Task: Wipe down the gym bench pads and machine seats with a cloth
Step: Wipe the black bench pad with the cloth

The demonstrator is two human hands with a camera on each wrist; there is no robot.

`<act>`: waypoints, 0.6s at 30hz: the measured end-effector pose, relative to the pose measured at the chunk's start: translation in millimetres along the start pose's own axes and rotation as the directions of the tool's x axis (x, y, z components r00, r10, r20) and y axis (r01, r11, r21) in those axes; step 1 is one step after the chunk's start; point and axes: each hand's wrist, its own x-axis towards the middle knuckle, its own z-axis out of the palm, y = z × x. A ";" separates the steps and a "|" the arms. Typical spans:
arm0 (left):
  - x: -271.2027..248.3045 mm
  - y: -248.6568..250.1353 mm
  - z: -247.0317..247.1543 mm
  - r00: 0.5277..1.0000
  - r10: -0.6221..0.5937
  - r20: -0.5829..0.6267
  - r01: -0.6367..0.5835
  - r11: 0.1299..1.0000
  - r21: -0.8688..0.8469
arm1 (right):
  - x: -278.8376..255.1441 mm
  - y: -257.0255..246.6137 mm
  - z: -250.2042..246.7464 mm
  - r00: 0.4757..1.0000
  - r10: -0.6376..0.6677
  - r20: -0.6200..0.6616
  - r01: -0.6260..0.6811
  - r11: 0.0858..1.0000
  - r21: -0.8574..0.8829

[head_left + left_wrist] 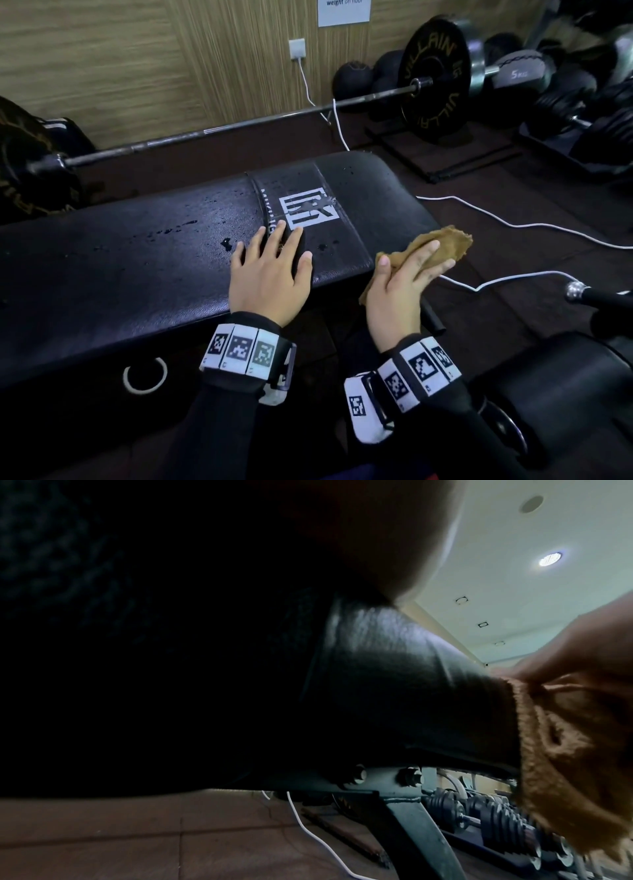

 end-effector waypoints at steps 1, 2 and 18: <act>-0.4 0.0 0.0 1.000 0.000 0.000 0.000 1.000 -0.002 | -0.7 1.1 -0.4 1.000 -0.005 0.014 0.006 0.999 -0.033; -1.1 0.0 -0.4 1.000 0.003 -0.001 -0.003 1.000 -0.001 | 1.3 2.5 -2.6 1.000 -0.002 0.020 0.004 0.996 -0.093; -11.8 -49.0 -18.6 0.987 -0.107 0.118 0.111 0.994 -0.023 | 122.7 2.2 -83.4 0.911 -0.083 0.404 0.277 0.848 -0.451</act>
